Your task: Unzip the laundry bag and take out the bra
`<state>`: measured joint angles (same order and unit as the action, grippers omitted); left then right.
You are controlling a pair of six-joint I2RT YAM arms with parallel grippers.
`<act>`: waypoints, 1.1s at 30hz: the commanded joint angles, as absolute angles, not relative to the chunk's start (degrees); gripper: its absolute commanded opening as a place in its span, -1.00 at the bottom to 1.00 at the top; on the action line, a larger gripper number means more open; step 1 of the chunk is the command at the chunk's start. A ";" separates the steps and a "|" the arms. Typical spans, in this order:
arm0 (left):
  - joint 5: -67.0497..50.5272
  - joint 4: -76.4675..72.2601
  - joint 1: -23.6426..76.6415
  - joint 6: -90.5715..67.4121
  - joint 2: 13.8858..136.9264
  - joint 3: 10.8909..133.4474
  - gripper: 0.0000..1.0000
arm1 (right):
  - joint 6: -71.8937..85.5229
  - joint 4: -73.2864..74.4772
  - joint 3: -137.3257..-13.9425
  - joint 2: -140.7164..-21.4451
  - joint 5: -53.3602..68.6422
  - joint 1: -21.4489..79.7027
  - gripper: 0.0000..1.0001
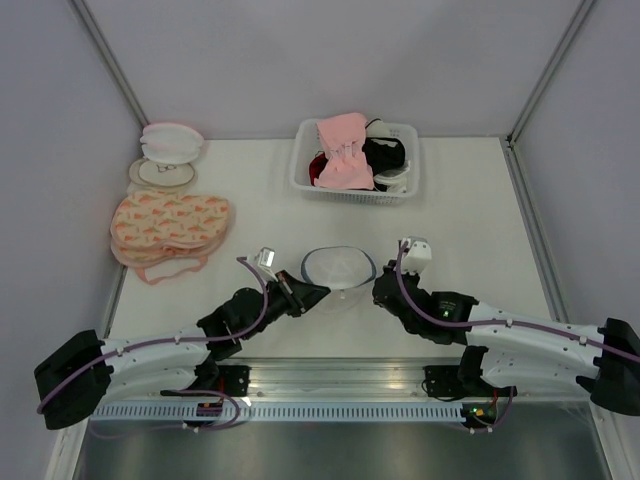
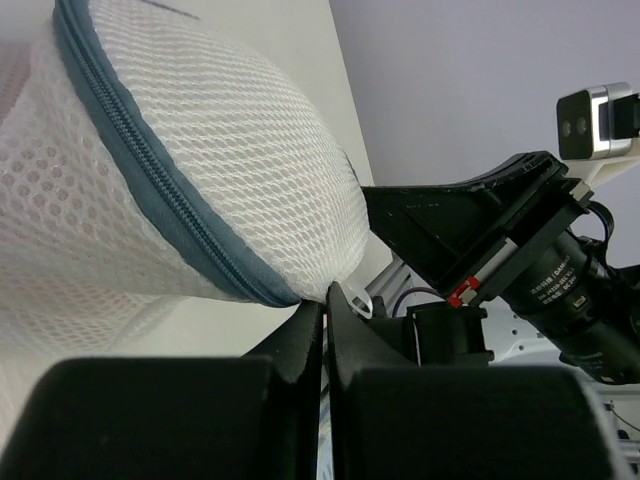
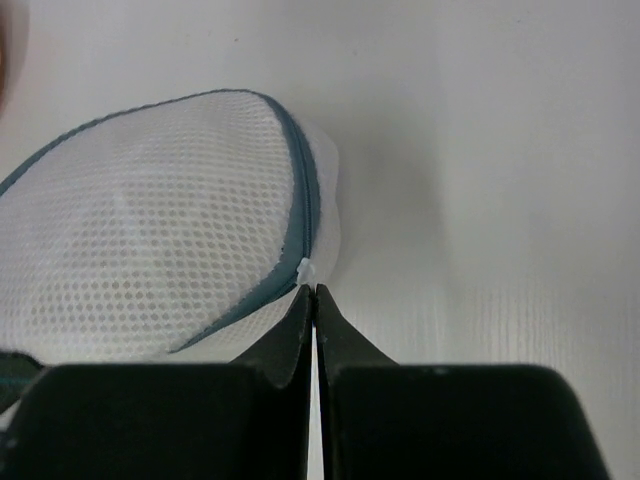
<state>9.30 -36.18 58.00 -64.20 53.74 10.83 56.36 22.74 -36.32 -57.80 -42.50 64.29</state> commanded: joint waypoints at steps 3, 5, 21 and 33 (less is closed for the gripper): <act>15.11 -28.40 57.66 -55.39 49.31 11.24 -0.95 | 44.75 20.15 -35.25 -52.83 -34.56 63.81 -0.99; 15.21 -28.04 56.78 -53.01 50.01 12.47 -0.95 | 41.50 18.11 -34.63 -51.86 -27.82 63.90 -0.99; 0.71 -38.06 46.32 -46.31 71.28 27.15 -0.62 | 40.25 15.21 -31.38 -50.45 -19.07 63.90 -0.99; -0.35 -29.72 48.78 -57.21 59.33 19.16 0.61 | 39.38 11.26 -31.29 -52.82 -21.19 63.81 -0.99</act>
